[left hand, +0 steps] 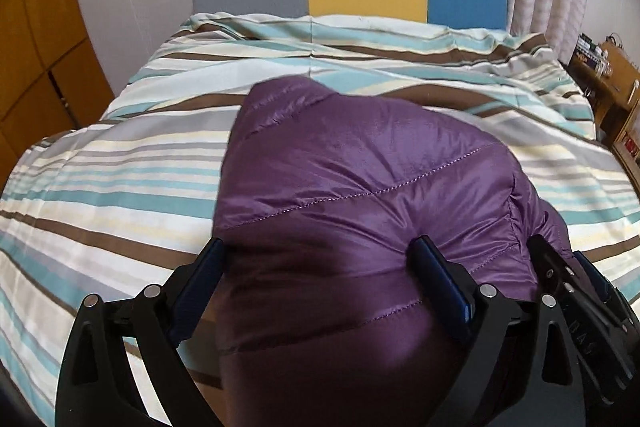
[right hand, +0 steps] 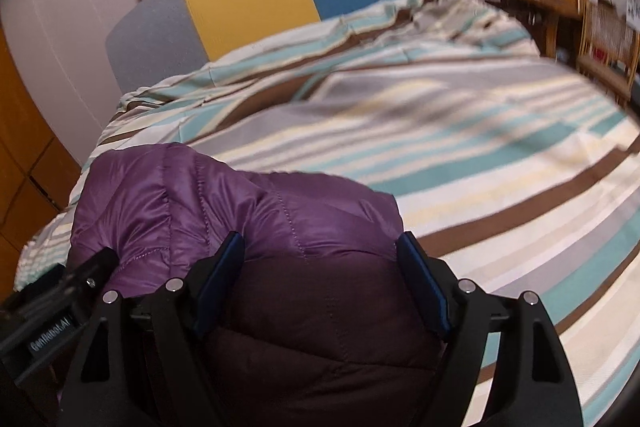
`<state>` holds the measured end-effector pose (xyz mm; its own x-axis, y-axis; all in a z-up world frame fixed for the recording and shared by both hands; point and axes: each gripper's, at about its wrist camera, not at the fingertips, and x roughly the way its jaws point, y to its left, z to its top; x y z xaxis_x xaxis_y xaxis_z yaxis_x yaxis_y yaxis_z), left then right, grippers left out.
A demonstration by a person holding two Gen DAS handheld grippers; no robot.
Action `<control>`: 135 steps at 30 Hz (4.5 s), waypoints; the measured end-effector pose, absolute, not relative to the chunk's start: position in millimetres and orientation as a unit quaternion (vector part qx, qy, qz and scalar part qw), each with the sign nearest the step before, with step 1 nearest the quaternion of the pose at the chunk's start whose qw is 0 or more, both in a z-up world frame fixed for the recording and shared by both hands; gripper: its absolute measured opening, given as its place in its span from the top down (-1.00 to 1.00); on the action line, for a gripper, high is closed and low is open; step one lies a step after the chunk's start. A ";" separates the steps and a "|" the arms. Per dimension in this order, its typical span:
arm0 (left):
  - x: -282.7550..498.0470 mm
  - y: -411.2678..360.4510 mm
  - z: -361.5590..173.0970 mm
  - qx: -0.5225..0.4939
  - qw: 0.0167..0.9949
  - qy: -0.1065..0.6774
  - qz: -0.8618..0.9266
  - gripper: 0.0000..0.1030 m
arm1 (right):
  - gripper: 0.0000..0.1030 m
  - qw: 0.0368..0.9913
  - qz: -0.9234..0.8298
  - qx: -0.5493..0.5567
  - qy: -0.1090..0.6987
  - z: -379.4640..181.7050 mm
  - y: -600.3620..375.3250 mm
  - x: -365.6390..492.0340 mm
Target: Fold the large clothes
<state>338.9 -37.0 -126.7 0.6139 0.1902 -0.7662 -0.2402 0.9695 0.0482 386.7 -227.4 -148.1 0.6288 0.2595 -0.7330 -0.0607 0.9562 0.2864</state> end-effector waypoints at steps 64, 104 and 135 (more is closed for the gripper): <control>254.3 -60.0 -146.6 0.051 0.938 0.342 0.014 -0.94 | -0.95 0.895 0.054 0.126 0.425 -152.9 -255.8 309.9; 213.7 6.0 -142.1 -0.242 0.859 0.435 -0.119 -0.94 | -0.96 0.867 0.161 0.221 0.416 -148.2 -289.6 274.0; 312.4 -85.5 -147.0 0.071 0.913 0.401 -0.027 -0.94 | -0.52 0.895 0.090 0.086 0.428 -158.3 -235.9 355.4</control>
